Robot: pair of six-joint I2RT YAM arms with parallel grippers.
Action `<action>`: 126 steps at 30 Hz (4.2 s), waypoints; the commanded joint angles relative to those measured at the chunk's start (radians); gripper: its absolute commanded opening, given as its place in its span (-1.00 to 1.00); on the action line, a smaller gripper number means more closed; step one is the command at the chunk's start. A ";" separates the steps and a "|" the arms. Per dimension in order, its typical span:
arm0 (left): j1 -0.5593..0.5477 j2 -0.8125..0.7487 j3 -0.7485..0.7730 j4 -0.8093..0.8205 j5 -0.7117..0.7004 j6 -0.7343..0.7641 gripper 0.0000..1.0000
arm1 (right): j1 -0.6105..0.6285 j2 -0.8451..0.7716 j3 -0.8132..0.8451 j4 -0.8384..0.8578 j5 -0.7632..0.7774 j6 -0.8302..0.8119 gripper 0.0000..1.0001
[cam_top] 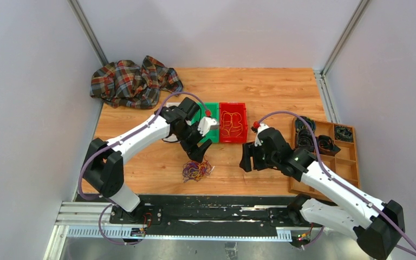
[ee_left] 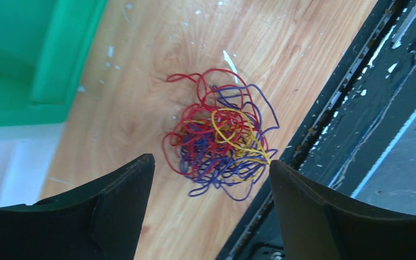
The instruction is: Untangle the cables
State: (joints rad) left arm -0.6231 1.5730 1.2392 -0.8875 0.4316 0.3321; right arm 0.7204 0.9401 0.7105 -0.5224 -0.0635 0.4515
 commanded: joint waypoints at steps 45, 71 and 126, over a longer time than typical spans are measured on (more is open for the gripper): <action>-0.067 -0.056 -0.194 0.141 0.085 -0.082 -0.10 | 0.034 0.007 -0.003 0.247 0.180 0.073 -0.17; -0.067 -0.185 0.157 -0.088 0.081 -0.106 -0.99 | 0.150 0.016 -0.021 0.635 -0.039 -0.082 0.60; -0.067 -0.226 0.545 -0.143 0.099 -0.075 -0.99 | 0.255 0.418 -0.102 0.950 0.204 0.058 0.43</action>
State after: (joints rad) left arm -0.6842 1.3510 1.6890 -1.0458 0.5957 0.2214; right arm 0.9619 1.3228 0.6651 0.4221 0.0856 0.5037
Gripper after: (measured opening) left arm 0.014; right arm 0.717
